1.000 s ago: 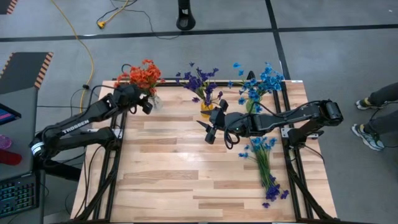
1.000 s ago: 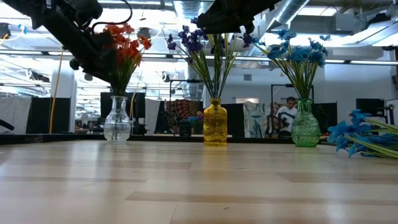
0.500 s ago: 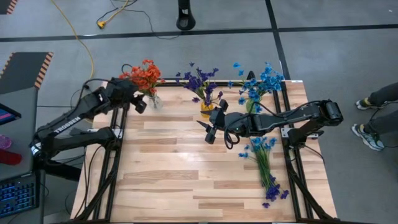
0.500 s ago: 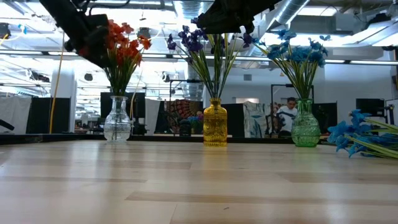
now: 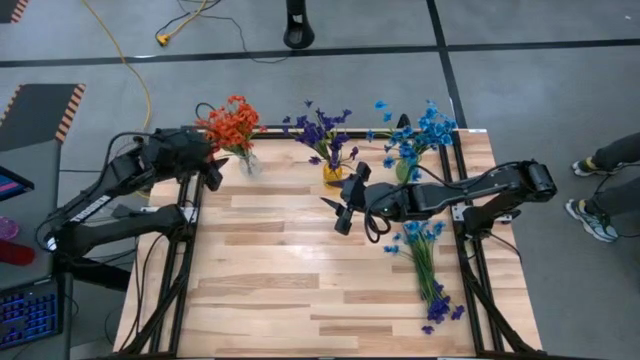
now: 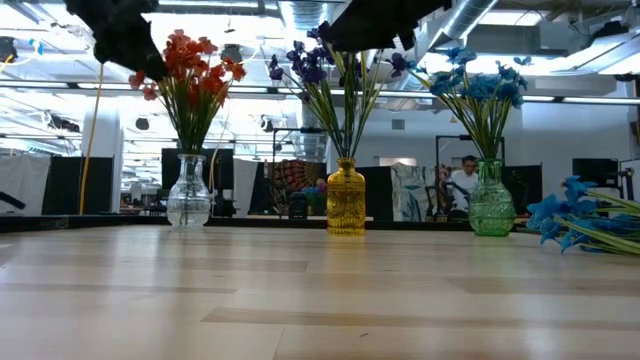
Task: Sort flowers into vase by color
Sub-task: Put the orange flower into the transparent vase, then put the purple flower into the orange vase
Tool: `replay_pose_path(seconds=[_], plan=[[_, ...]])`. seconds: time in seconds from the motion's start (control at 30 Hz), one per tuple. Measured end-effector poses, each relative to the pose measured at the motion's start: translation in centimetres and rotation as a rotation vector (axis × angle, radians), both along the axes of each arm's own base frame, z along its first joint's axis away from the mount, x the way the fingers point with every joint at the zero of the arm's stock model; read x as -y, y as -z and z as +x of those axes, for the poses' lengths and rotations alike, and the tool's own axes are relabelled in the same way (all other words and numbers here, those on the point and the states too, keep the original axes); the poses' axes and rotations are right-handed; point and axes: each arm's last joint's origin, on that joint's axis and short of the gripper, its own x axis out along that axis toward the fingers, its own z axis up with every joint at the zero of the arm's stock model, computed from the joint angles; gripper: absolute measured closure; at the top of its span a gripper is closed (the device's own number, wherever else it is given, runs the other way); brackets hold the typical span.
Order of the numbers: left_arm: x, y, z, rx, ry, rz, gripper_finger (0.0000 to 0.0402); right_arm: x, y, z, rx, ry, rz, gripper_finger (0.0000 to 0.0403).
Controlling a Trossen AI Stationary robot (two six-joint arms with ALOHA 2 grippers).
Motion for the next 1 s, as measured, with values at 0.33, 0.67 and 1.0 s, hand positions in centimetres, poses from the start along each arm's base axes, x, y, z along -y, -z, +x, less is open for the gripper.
replay_pose_path(seconds=[0.33,0.67,1.0], plan=[[2.4,-1.1,-2.7,0.137,0.028,0.080,0.0216,-0.1,-1.3,-2.5,-0.033,0.024,0.093,0.0177],[3.0,0.8,-1.6,0.314,0.231,-0.035,0.0216,-1.7,-2.3,-6.6,-0.067,0.066,0.320,0.0177],[3.2,5.3,3.4,0.567,0.483,0.017,0.0216,-3.8,-1.0,-9.3,-0.218,0.122,0.626,0.0177]])
